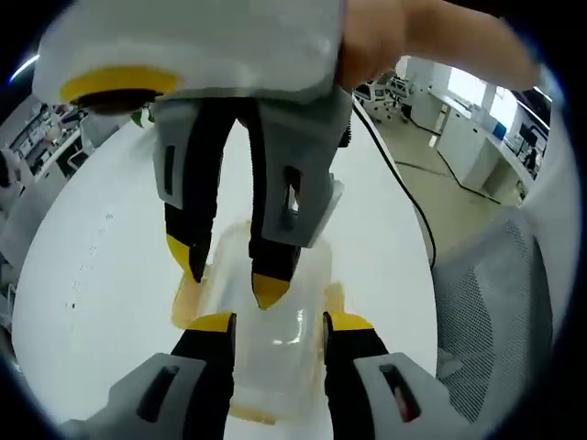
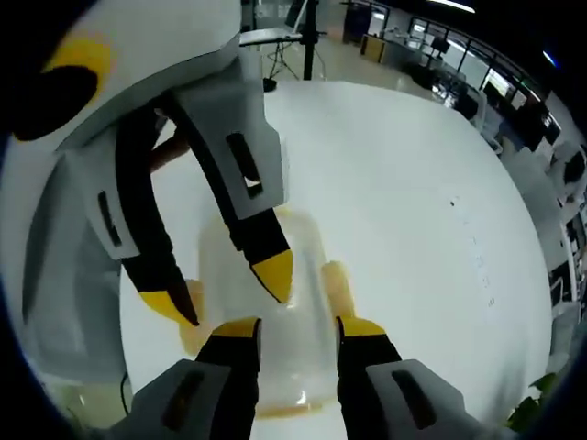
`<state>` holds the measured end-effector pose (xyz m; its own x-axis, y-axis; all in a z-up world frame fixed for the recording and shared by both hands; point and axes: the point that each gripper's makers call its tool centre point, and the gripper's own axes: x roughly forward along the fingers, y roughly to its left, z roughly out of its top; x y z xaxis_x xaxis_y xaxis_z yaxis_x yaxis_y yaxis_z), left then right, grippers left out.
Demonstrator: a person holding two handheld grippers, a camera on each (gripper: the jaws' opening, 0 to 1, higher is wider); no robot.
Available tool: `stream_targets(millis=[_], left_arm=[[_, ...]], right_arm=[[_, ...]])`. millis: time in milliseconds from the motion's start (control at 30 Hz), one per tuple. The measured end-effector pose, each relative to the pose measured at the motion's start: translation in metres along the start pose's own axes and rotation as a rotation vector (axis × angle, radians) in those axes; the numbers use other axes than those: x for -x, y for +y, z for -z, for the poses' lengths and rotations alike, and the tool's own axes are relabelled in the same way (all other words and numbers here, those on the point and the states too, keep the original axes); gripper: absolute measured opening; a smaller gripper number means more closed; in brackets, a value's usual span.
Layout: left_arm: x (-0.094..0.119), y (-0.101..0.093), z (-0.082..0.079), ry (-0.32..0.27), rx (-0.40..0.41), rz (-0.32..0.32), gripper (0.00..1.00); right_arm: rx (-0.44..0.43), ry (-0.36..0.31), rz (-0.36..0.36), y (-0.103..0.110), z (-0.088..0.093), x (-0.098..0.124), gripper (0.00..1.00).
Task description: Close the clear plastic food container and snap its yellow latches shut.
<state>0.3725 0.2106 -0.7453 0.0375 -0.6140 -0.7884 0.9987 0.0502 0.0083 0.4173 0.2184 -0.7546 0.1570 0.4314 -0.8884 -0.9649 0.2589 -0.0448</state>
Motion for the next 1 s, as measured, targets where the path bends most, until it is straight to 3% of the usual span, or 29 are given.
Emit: stream_targets(millis=[233,600,633,767,900,1000], left_arm=[[0.000,-0.012,0.000,-0.018,-0.009,0.004,0.46],[-0.008,-0.024,0.017,0.048,-0.069,-0.009,0.48],[-0.008,-0.024,0.016,0.044,-0.104,-0.026,0.48],[-0.008,-0.025,0.018,0.051,-0.124,-0.052,0.48],[-0.010,-0.023,0.021,0.084,-0.240,-0.111,0.46],[-0.011,-0.022,0.021,0.065,-0.215,-0.131,0.44]], right_arm=[[0.006,0.003,-0.003,-0.004,-0.002,-0.002,0.38],[0.001,0.008,-0.047,-0.003,-0.002,-0.009,0.42],[-0.011,0.007,-0.060,-0.003,-0.001,-0.010,0.43],[-0.011,0.009,-0.087,-0.004,-0.002,-0.013,0.43],[-0.016,0.010,-0.112,-0.004,-0.001,-0.014,0.44],[-0.031,0.010,-0.137,-0.004,-0.001,-0.015,0.44]])
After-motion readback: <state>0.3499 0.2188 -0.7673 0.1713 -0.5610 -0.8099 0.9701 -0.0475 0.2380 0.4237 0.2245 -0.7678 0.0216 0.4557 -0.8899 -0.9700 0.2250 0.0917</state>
